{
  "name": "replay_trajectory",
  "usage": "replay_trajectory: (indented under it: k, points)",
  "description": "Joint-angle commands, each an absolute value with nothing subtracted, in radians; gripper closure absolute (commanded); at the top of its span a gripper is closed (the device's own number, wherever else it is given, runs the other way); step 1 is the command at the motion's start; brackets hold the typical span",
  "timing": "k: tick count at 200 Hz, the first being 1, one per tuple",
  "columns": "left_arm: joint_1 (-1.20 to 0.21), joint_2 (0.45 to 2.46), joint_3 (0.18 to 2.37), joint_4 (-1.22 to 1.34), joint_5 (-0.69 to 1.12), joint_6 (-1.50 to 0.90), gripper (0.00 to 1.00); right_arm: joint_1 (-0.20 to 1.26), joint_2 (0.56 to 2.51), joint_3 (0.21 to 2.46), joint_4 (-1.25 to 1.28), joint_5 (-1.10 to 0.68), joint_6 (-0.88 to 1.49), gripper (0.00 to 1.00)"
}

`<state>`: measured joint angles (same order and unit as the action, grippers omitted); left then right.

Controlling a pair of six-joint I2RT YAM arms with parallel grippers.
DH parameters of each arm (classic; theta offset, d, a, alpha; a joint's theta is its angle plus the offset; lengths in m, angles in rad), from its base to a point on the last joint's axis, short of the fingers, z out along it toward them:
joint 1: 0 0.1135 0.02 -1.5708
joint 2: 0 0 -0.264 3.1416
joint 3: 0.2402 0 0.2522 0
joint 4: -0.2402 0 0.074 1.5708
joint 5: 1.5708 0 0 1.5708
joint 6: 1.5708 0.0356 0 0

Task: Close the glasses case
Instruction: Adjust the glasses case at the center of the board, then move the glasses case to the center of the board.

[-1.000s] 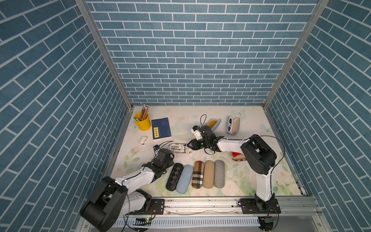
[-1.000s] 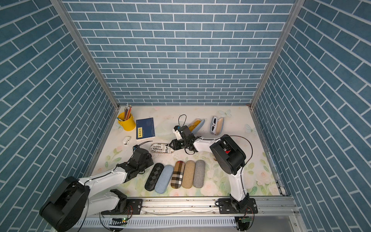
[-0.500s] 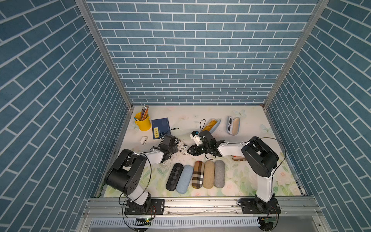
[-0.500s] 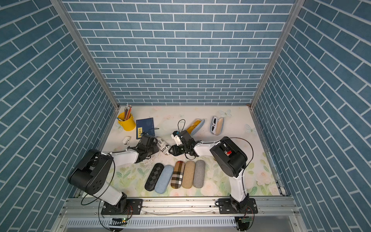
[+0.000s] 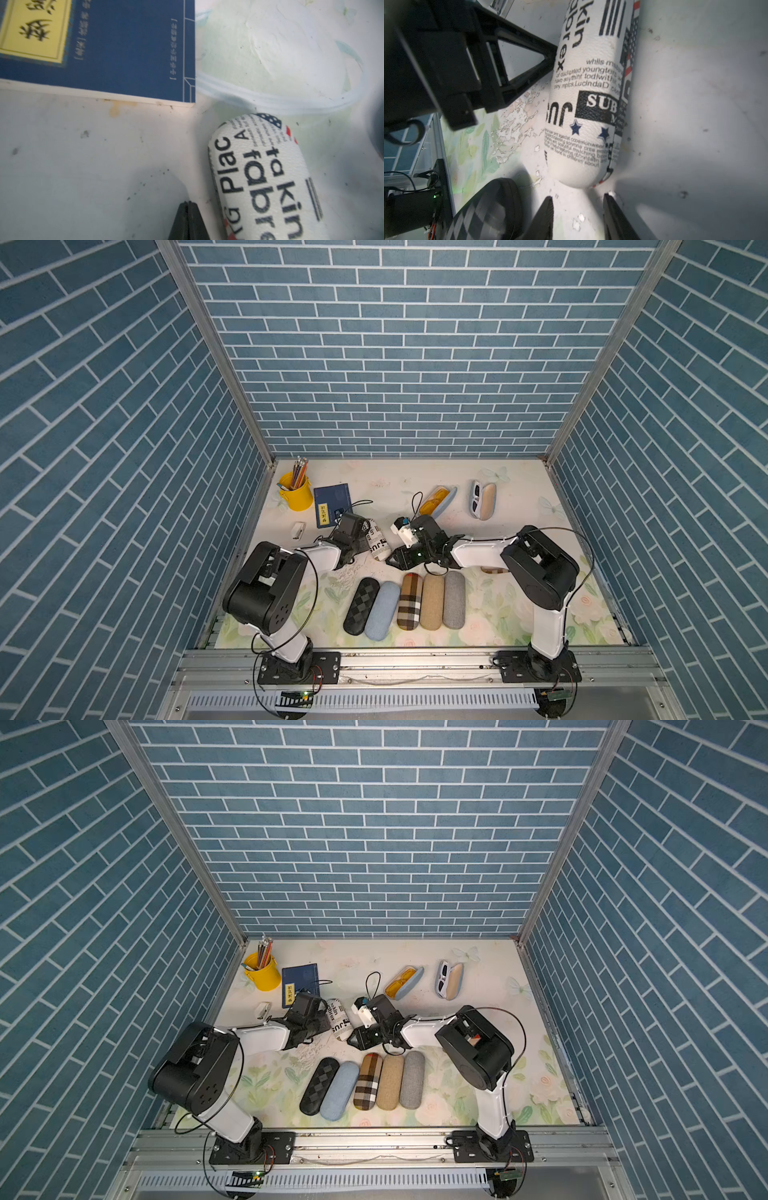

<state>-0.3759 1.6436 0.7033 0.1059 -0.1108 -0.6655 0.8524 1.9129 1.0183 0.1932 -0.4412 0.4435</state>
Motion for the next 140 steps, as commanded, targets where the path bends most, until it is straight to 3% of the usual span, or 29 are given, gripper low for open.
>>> replay_trajectory:
  k: [1, 33, 49, 77, 98, 140]
  points:
    - [-0.347, 1.618, 0.72, 0.075, -0.11, -0.639, 0.91, 0.836, 1.843, 0.997, 0.167, -0.457, 0.407, 0.59]
    - [-0.352, 1.536, 0.737, 0.071, -0.073, -0.632, 0.89, 0.765, 1.745, 0.958, 0.147, -0.472, 0.408, 0.57]
    - [-0.368, 1.458, 0.741, 0.081, -0.057, -0.638, 0.83, 0.722, 1.692, 0.964, 0.108, -0.47, 0.401, 0.56]
    - [-0.386, 1.407, 0.798, 0.113, 0.029, -0.634, 0.5, 0.592, 1.612, 0.98, 0.046, -0.435, 0.446, 0.49]
    - [-0.41, 1.442, 0.867, 0.127, 0.079, -0.619, 0.4, 0.506, 1.605, 1.023, -0.011, -0.392, 0.454, 0.43]
    - [-0.495, 1.499, 0.938, 0.158, 0.054, -0.561, 0.36, 0.405, 1.734, 1.146, -0.069, -0.396, 0.471, 0.42]
